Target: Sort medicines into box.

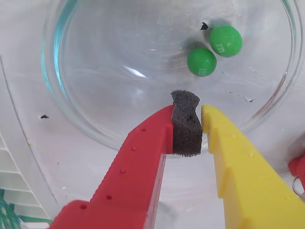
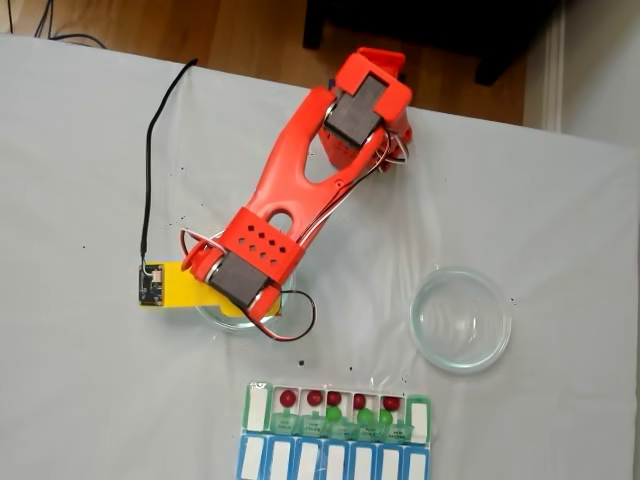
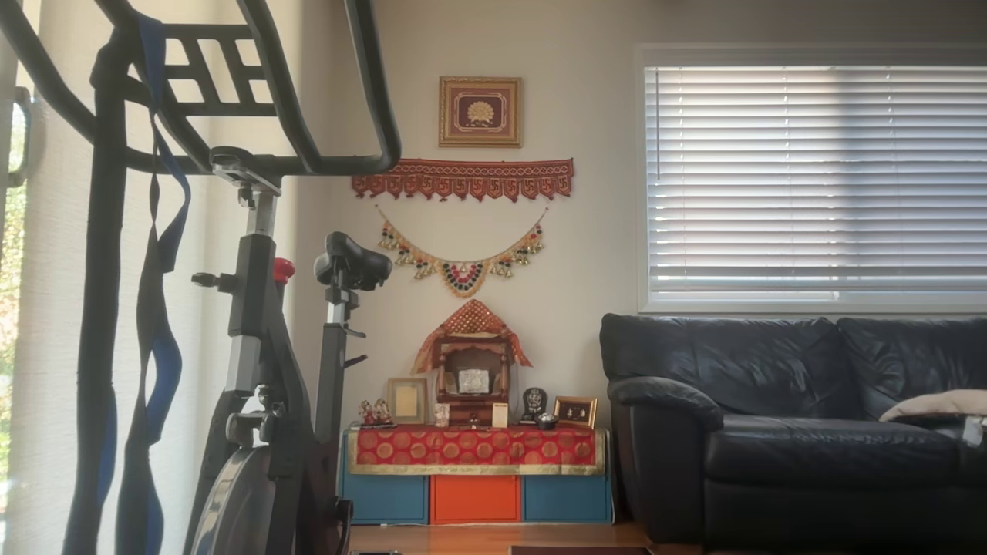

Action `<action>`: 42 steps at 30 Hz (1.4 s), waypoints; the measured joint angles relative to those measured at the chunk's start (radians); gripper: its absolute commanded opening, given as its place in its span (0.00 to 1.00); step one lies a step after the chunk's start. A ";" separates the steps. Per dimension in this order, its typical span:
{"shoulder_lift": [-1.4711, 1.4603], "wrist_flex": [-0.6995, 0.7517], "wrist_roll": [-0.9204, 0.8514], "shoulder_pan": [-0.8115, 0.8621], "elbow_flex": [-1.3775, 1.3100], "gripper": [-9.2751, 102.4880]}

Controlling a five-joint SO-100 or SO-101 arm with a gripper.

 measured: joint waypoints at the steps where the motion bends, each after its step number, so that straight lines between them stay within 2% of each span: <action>1: 0.012 -0.020 0.000 0.003 0.029 0.10; 9: 0.061 -0.133 -0.009 0.020 0.176 0.11; 12: 0.061 -0.149 -0.009 0.018 0.195 0.19; 28: 0.061 -0.163 -0.032 0.031 0.218 0.30; 42: 0.061 -0.206 -0.037 0.055 0.282 0.32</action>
